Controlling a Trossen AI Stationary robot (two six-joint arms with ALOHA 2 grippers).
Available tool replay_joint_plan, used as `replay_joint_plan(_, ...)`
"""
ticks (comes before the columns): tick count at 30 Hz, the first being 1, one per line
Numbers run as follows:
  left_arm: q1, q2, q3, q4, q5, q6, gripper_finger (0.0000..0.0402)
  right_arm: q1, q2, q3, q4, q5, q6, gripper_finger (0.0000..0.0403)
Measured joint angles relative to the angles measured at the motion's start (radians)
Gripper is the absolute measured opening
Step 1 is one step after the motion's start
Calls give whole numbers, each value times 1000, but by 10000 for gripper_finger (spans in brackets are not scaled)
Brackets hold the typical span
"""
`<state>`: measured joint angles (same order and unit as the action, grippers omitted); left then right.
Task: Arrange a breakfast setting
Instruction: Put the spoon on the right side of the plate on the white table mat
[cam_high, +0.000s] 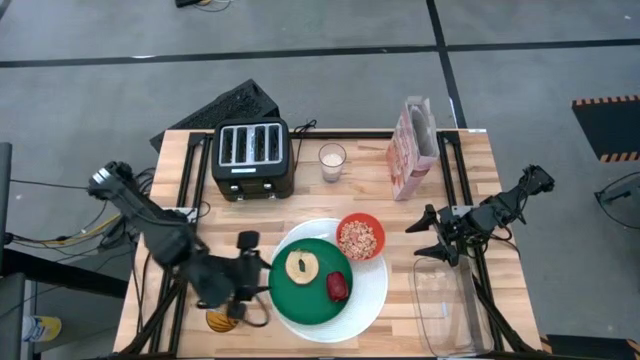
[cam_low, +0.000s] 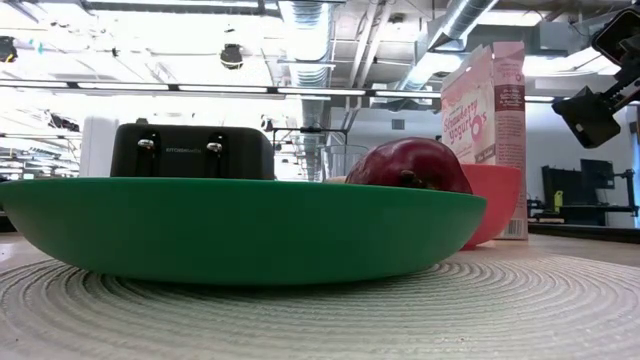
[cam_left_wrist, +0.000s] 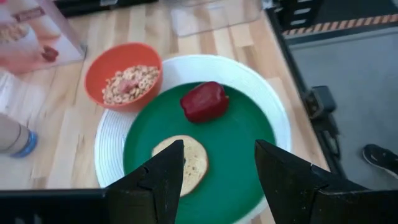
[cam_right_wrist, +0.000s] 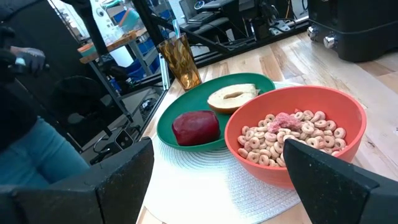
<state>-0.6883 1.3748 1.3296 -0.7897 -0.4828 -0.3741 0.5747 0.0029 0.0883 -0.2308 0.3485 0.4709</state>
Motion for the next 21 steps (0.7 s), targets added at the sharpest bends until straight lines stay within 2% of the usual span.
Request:
replay_joint_plan(8,-140,-140,-14,-102,26,-63,183,0,0,0,0,0,0,378)
replay_joint_plan(16,-365,-288,-147,-109,-155,-200,183,0,0,0,0,0,0,378)
replay_joint_plan(21,-492,-338,-207,-109,-263,-296,183,0,0,0,0,0,0,378)
